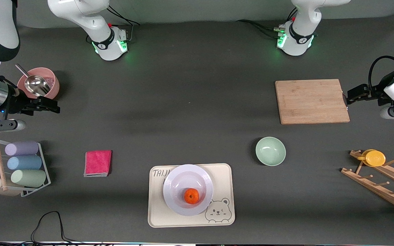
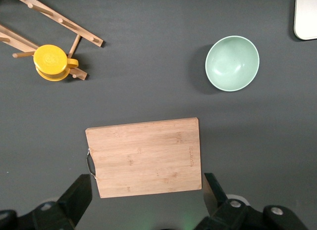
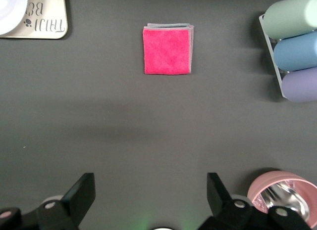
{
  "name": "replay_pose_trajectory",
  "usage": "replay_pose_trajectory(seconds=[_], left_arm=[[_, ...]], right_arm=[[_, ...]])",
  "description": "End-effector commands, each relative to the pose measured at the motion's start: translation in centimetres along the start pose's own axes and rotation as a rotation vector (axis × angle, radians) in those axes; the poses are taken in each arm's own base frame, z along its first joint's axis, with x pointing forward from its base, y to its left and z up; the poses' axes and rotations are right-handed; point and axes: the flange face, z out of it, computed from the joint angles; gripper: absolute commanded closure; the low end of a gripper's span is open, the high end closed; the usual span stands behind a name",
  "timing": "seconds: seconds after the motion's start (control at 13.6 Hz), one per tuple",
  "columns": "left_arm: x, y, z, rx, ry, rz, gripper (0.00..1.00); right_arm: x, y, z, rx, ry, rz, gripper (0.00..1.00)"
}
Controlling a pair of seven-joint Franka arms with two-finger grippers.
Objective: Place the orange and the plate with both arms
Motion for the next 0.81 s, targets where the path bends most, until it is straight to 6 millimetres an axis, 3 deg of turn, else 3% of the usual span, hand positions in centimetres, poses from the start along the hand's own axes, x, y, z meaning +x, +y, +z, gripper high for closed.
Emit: replay_pose_trajectory(seconds=[0.0,0.22,0.37,0.44,0.51,0.66,0.73], left_arm=[[-0.5,0.3,-0.3,0.009,0.000,0.006,0.00],[-0.5,0.3,-0.3,0.009,0.000,0.006,0.00],[-0.5,0.3,-0.4,0.009,0.001,0.003,0.00],[-0.5,0.3,-0.3,0.009,0.000,0.002,0.00],[-0.5,0.4,-0.3,0.009,-0.002,-0.003,0.00],[-0.5,0.4,-0.3,0.009,0.000,-0.012,0.00],[-0.5,0.4,-0.3,0.009,0.000,-0.012,0.00]], right_arm=[[-0.2,-0.7,-0.9,-0.033,-0.006,0.003,0.00],[-0.7,-1.2,-2.8,-0.030,0.030,-0.006,0.00],[-1.4,-2.5,-3.1,-0.037,0.033,-0.031,0.00],[-1.6,-2.1,-2.8,-0.036,0.025,-0.027,0.00],[-1.8,-0.2,-2.7,-0.029,0.022,0.005,0.00],[-3.4,0.3,-2.6,-0.013,0.007,-0.004,0.00],[-3.9,-0.5,-2.4,-0.014,0.005,-0.018,0.00]])
